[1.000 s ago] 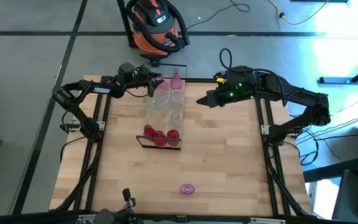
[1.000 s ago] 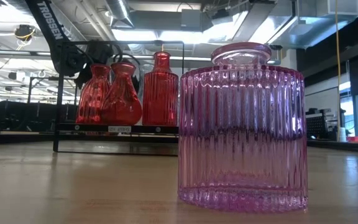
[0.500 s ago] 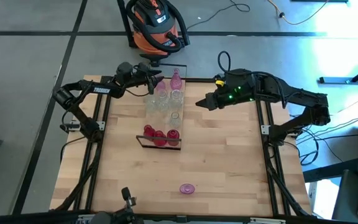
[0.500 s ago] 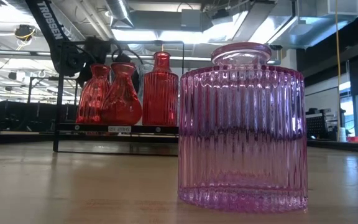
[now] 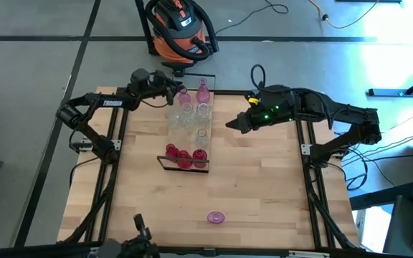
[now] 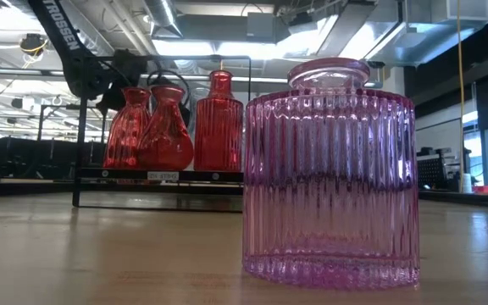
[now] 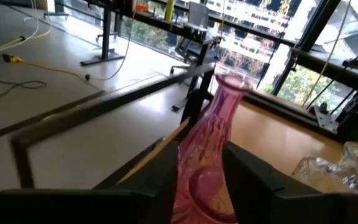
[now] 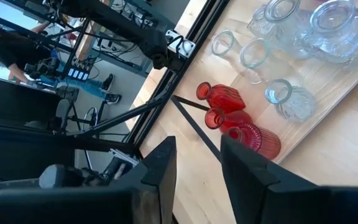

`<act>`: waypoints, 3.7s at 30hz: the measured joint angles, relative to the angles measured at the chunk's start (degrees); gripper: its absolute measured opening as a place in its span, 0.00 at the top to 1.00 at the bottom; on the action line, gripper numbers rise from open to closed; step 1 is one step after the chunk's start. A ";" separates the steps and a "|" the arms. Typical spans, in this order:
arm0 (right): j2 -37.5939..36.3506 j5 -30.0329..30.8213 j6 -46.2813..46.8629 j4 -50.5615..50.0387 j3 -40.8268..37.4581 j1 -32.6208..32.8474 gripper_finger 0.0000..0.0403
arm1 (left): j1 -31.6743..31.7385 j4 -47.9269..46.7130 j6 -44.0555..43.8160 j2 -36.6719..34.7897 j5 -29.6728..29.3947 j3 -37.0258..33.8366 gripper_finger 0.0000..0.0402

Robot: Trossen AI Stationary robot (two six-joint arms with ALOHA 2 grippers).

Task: Sort vases onto shelf
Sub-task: Put the purple vase on the shelf

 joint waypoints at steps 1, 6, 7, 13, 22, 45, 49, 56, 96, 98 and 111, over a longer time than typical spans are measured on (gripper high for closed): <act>0.00 0.34 0.02 -0.06 0.00 0.00 0.71 | 0.52 0.12 -0.27 -0.54 0.52 0.00 0.72; 0.02 0.64 0.00 -0.13 0.00 -0.02 0.71 | 2.69 -0.72 -1.19 -2.04 3.26 0.00 0.83; 0.02 1.13 0.00 -0.15 -0.01 -0.02 0.71 | 3.01 -2.24 -1.18 -2.04 3.54 0.00 0.84; 0.02 2.02 -0.41 -0.13 -0.02 -0.20 0.71 | 3.38 -16.26 4.78 -1.93 3.99 -0.02 0.97; 0.04 4.02 -0.46 -0.13 -0.02 -0.20 0.71 | 3.03 -24.20 8.12 -1.91 2.92 -0.02 1.00; 0.04 2.84 0.02 -0.11 -0.02 -0.14 0.71 | -1.60 -15.77 4.38 0.97 -0.26 -0.02 1.00; 0.04 2.84 0.02 -0.11 -0.02 -0.13 0.71 | -0.45 -15.77 3.11 0.97 -0.05 -0.02 1.00; 0.04 2.84 0.79 -0.11 0.00 -0.13 0.71 | 2.96 -15.82 1.26 0.47 0.16 0.00 1.00; 1.62 1.35 1.07 0.32 -0.02 -0.13 0.71 | 5.06 -37.94 -13.39 9.39 11.52 12.46 1.00; 1.62 1.33 1.06 0.31 -0.02 -0.13 0.71 | 5.13 -37.94 -13.78 9.39 13.29 12.46 1.00; 1.62 1.33 0.98 -0.07 -0.01 -0.13 0.71 | 5.11 -39.82 -14.63 9.39 19.68 12.46 1.00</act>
